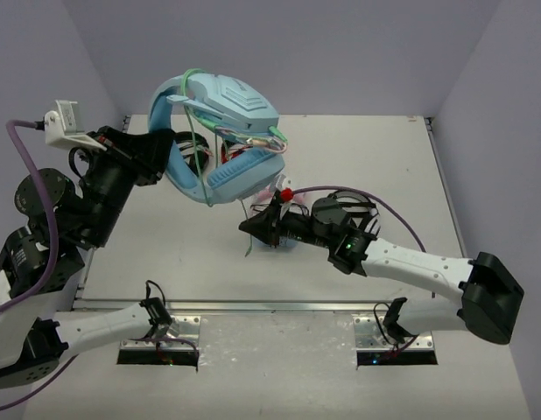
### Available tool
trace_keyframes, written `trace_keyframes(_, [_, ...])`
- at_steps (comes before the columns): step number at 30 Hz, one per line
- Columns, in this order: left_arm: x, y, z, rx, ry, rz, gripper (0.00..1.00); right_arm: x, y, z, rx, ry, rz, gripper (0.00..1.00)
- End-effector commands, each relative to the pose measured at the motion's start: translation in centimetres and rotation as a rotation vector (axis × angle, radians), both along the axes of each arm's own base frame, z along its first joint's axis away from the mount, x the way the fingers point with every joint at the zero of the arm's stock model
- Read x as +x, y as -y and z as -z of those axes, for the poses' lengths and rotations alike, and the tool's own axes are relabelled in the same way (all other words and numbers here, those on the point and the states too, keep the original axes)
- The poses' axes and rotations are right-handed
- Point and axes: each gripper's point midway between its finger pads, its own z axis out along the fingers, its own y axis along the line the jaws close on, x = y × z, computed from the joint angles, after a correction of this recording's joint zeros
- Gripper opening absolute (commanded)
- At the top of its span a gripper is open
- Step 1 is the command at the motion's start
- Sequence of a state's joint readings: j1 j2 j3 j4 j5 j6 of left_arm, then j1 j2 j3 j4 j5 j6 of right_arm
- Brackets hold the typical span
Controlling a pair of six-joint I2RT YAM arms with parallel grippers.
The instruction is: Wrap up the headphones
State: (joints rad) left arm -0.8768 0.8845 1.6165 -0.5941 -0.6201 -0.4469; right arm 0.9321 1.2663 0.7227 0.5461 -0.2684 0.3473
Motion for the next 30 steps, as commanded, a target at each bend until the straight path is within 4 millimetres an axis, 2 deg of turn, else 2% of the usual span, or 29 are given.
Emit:
trace_keyframes(1, [0.4, -3.5, -3.9, -0.207, 0.048, -0.177, 0.0, -2.5, -1.5, -0.9, 0.034, 0.039, -0.036, 0.01])
trace_keyframes(4, [2.2, -4.4, -1.5, -0.14, -0.022, -0.333, 0.0, -3.7, -1.6, -1.3, 0.035, 0.067, -0.011, 0.01])
trace_keyframes(6, [3.3, -4.9, -0.5, -0.092, -0.057, -0.438, 0.0, -5.3, -1.7, -1.6, 0.028, 0.089, -0.003, 0.01])
trace_keyframes(7, [3.4, -5.2, -0.1, -0.067, -0.073, -0.47, 0.0, -6.8, -2.0, -1.1, 0.002, 0.102, -0.023, 0.01])
trace_keyframes(8, [4.1, -5.2, 0.6, -0.019, -0.091, -0.524, 0.0, -6.9, -2.0, -1.1, -0.008, 0.11, -0.004, 0.01])
trace_keyframes(9, [4.3, -5.4, 0.7, -0.001, -0.096, -0.554, 0.0, -8.2, -2.2, -1.5, -0.009, 0.126, -0.022, 0.01])
trace_keyframes(11, [5.1, -5.4, 1.5, 0.068, -0.116, -0.62, 0.0, -8.5, -2.0, -1.2, -0.062, 0.159, 0.01, 0.01])
trace_keyframes(12, [5.3, -5.4, 1.8, 0.087, -0.121, -0.641, 0.0, -9.4, -2.1, -2.1, -0.062, 0.19, 0.001, 0.01])
trace_keyframes(14, [6.1, -5.7, 2.7, 0.142, -0.134, -0.68, 0.0, -9.9, -1.8, -2.0, -0.1, 0.209, 0.011, 0.01])
trace_keyframes(15, [6.8, -5.6, 3.6, 0.167, -0.142, -0.693, 0.0, -9.9, -1.7, -2.7, -0.101, 0.225, 0.035, 0.01])
trace_keyframes(16, [7.5, -6.8, 4.3, 0.192, -0.155, -0.732, 0.0, -9.7, -1.3, -2.5, -0.133, 0.236, 0.053, 0.01])
trace_keyframes(18, [9.6, -6.4, 6.9, 0.248, -0.199, -0.677, 0.0, -9.0, -0.8, -3.3, -0.146, 0.246, 0.091, 0.01])
trace_keyframes(19, [10.6, -7.9, 8.1, 0.257, -0.227, -0.714, 0.0, -8.8, -0.2, -3.6, -0.165, 0.259, 0.106, 0.01])
trace_keyframes(20, [11.7, -7.3, 10.4, 0.293, -0.263, -0.673, 0.0, -8.5, 0.1, -3.8, -0.175, 0.27, 0.122, 0.01])
trace_keyframes(21, [12.4, -7.1, 11.4, 0.31, -0.269, -0.653, 0.0, -8.0, 0.4, -4.9, -0.18, 0.298, 0.145, 0.01])
trace_keyframes(22, [12.9, -7.3, 12.6, 0.346, -0.285, -0.647, 0.0, -7.9, 0.7, -4.6, -0.219, 0.309, 0.148, 0.01])
trace_keyframes(23, [13.2, -6.5, 13.7, 0.36, -0.293, -0.595, 0.0, -7.7, 0.9, -4.9, -0.232, 0.313, 0.157, 0.01])
trace_keyframes(24, [13.8, -5.7, 15.6, 0.384, -0.302, -0.556, 0.0, -7.2, 1.0, -6.2, -0.242, 0.35, 0.174, 0.01])
trace_keyframes(25, [13.9, -5.1, 16.6, 0.395, -0.31, -0.514, 0.0, -6.7, 1.2, -5.7, -0.304, 0.383, 0.187, 0.01])
trace_keyframes(26, [14.0, -4.7, 18.3, 0.412, -0.324, -0.494, 0.0, -6.0, 1.2, -6.9, -0.311, 0.399, 0.211, 0.01])
trace_keyframes(27, [14.1, -4.4, 19.1, 0.423, -0.329, -0.477, 0.0, -5.2, 1.9, -6.3, -0.377, 0.42, 0.227, 0.01])
trace_keyframes(29, [14.1, -3.6, 21.2, 0.453, -0.347, -0.419, 0.0, -3.3, 2.7, -6.3, -0.417, 0.406, 0.248, 0.01])
trace_keyframes(30, [14.0, -3.1, 21.8, 0.471, -0.348, -0.39, 0.0, -3.2, 2.7, -6.3, -0.416, 0.401, 0.223, 0.01])
